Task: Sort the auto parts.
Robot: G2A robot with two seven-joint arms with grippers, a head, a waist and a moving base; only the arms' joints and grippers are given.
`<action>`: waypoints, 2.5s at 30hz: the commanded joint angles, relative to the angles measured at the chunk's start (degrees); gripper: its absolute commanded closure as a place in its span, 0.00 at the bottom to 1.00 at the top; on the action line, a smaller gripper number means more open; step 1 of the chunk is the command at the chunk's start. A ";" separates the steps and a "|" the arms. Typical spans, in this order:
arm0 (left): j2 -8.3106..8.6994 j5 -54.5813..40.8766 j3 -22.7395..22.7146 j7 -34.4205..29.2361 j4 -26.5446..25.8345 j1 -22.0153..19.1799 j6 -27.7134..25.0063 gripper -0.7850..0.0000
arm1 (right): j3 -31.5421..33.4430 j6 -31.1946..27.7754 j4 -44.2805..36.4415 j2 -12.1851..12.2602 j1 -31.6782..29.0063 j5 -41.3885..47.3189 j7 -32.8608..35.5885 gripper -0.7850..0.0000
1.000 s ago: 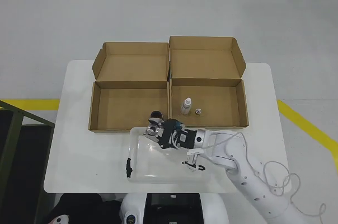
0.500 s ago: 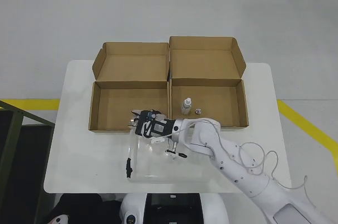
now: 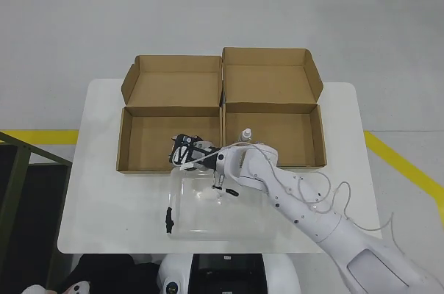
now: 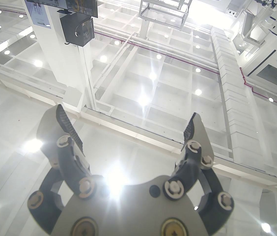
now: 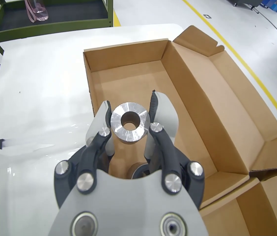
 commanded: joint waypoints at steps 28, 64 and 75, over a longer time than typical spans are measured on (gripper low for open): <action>0.00 0.00 0.00 0.00 0.00 0.00 0.00 0.00 | -3.99 -1.56 12.48 -5.76 6.32 0.81 5.00 0.98; 0.00 0.00 0.00 0.00 0.00 0.00 0.00 0.00 | 0.23 -3.82 11.17 -7.81 7.18 -1.69 5.06 0.53; 0.00 0.00 0.00 0.00 0.00 0.00 0.00 0.00 | 7.97 -5.17 -3.49 -4.60 -1.13 -3.46 6.47 0.00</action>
